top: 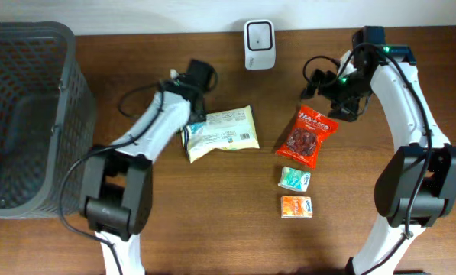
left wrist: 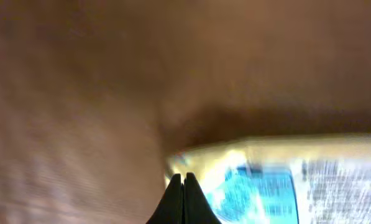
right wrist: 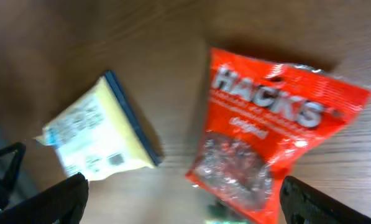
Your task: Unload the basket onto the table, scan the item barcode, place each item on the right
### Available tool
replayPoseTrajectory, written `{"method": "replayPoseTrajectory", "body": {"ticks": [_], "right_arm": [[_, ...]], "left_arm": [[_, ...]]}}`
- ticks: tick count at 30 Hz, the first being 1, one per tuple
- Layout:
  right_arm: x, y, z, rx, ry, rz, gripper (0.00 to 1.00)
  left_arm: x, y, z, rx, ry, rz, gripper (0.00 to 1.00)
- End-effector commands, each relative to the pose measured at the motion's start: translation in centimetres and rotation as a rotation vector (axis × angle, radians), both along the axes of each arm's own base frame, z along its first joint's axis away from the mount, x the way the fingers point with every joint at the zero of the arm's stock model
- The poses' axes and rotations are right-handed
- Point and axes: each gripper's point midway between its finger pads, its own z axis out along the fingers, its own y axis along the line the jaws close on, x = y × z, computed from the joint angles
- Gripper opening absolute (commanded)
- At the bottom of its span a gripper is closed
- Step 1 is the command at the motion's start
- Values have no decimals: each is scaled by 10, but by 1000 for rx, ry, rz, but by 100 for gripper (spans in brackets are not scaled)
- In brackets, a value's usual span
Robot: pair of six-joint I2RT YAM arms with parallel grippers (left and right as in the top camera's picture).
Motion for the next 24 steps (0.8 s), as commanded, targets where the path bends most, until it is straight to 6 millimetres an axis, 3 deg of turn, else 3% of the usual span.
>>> {"method": "replayPoseTrajectory", "body": {"ticks": [1,2,4,7,9,10,12,15,21,24], "right_arm": [[8,26,21,117,-50,16,99],[10,39,21,112,-75,54,98],[13,64,23,114,-110,113,99],[20,90,26,104,-172,171,99],[16,94,6,-38,-161,189,97],[12,98,-6,-92,-150,204,90],[4,118,-21,-84,-126,251,50],[-2,142,-38,-53,-83,261,7],[-13,190,-79,-2,-34,339,4],[-16,194,-106,-8,21,321,4]], "left_arm": [[7,-18,44,-150,30,-51,6],[2,-27,49,-198,58,-66,9],[-12,-50,47,-330,132,-108,1],[-38,-67,32,-425,247,-144,0],[-51,-67,16,-441,299,-138,0],[-55,-66,8,-436,311,-135,0],[-58,-63,-9,-437,315,-124,0],[-60,-62,-29,-450,304,-87,0],[-63,-52,-47,-405,290,-75,0],[-65,-44,-49,-366,298,-63,0]]}}
